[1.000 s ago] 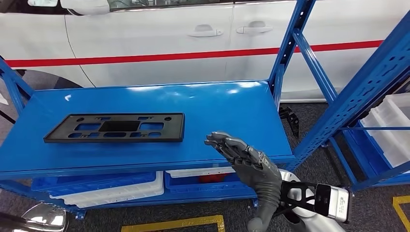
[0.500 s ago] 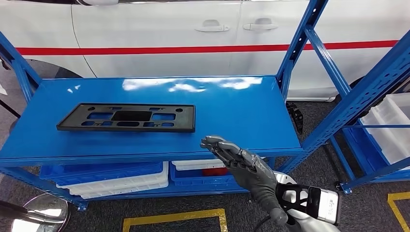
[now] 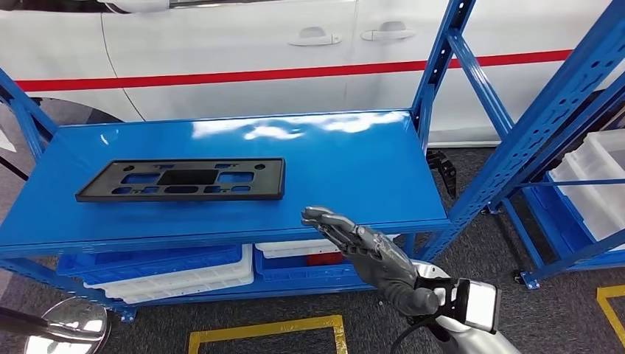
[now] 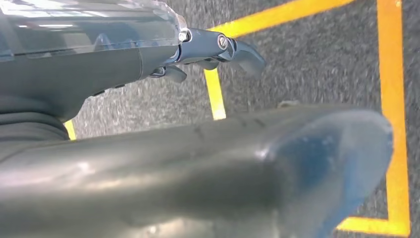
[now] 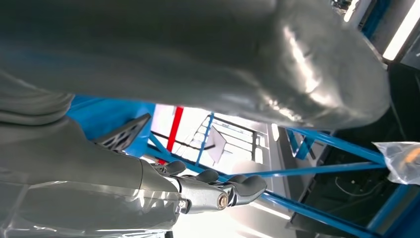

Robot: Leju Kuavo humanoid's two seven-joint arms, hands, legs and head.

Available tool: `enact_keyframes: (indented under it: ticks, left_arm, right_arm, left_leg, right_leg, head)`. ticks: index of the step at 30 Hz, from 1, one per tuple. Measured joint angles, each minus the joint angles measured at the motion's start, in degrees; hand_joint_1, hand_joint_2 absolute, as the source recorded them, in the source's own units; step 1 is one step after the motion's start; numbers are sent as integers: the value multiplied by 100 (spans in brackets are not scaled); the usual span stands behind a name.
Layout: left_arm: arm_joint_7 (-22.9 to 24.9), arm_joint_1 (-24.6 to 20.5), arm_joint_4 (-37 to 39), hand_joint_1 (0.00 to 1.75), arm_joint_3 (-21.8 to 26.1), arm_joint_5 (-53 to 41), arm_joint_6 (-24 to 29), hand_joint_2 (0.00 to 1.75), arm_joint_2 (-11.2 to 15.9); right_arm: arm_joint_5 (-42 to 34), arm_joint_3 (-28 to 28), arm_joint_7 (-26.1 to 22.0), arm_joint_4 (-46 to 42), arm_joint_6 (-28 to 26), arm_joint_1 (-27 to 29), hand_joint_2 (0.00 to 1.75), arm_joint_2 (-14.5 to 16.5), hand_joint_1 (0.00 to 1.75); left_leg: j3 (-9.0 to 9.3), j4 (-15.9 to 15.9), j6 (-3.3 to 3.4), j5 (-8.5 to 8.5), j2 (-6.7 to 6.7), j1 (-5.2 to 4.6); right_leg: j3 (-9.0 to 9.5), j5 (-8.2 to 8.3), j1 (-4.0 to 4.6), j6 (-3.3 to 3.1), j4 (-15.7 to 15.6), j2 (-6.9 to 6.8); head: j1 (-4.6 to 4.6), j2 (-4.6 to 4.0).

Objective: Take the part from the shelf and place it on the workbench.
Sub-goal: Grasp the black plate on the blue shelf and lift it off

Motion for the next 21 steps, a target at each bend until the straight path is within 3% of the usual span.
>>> enact_keyframes:
  ticks: [2, 3, 5, 7, 10, 12, 14, 16, 17, 18, 19, 21]
  left_arm:
    - [46, 16, 0, 0, 16, 1, 9, 0, -1]
    - [74, 20, -1, 0, 20, 2, 21, 0, -1]
    - [113, 17, -2, 0, 25, 7, 48, 0, 5]
    - [128, 6, -2, 0, 27, 12, 62, 0, 8]
    - [136, 5, -1, 0, 32, 15, 62, 0, 7]
    - [139, 4, -2, 0, 34, 21, 62, 0, 1]
    - [146, -11, -2, 0, 46, 48, 70, 0, -4]
    - [128, -18, -2, 0, 81, 99, 85, 0, -3]
    - [105, -16, -2, 0, 107, 119, 92, 0, -4]
    - [77, -14, -2, 0, 131, 135, 100, 0, -4]
    - [50, -12, -2, 0, 151, 142, 110, 0, -6]
    - [8, -11, -1, 0, 176, 163, 141, 0, -19]
  right_arm:
    - [20, 10, 70, 38, -39, 15, 0, 0, 0]
    - [34, 13, 128, 57, -64, 25, 0, 0, 0]
    - [72, 25, 247, 106, -95, 39, 0, -1, 0]
    - [109, 44, 308, 167, -108, 41, 0, -2, 0]
    - [129, 67, 330, 238, -120, 42, 0, -2, 0]
    - [135, 78, 337, 273, -118, 41, 0, 4, 0]
    - [175, 95, 385, 341, -94, 23, 0, 10, 0]
    - [263, 165, 425, 544, -20, -3, 0, 10, 0]
    - [330, 229, 402, 703, 34, -13, 0, 9, 0]
    - [414, 311, 348, 879, 94, -29, 0, 9, 0]
    - [506, 406, 277, 1055, 152, -55, 0, 9, 0]
    - [650, 624, 147, 1354, 250, -141, 0, 9, 0]
  left_leg:
    - [-226, 486, -32, -117, 1, 10]
    - [-192, 413, -42, -11, 1, 16]
    - [154, -320, -47, 390, -2, 31]
    - [456, -970, 1, 617, -26, 30]
    - [484, -1098, 130, 648, -43, 6]
    - [476, -1127, 210, 691, -40, 13]
    - [457, -1148, 269, 727, -36, 21]
    - [422, -1143, 289, 742, -34, 12]
    - [410, -1139, 293, 747, -35, 7]
    - [403, -1133, 293, 751, -37, 3]
    - [403, -1129, 290, 754, -41, -1]
    - [407, -1127, 274, 761, -47, -11]
  right_leg:
    - [-10, -2, 5, -1, 22, 0]
    - [-13, -6, 2, 4, 38, 3]
    - [-16, -29, -8, 32, 85, 11]
    - [-44, -54, 4, 85, 149, 26]
    - [-88, -36, 18, 166, 178, 36]
    - [-126, -115, 0, 218, 266, 37]
    - [-331, -436, -24, 262, 756, 40]
    - [-657, -790, -38, 290, 1517, 41]
    - [-750, -848, -41, 293, 1752, 41]
    - [-736, -789, -42, 284, 1762, 41]
    - [-613, -634, -39, 264, 1548, 41]
    - [-193, -280, -18, 181, 762, 33]
  head:
    - [0, 0]
    - [0, 0]
    - [0, 0]
    - [0, 0]
    - [0, 0]
    - [1, 0]
    - [1, 0]
    - [0, 0]
    - [0, 0]
    - [0, 0]
    - [0, 0]
    - [1, 0]
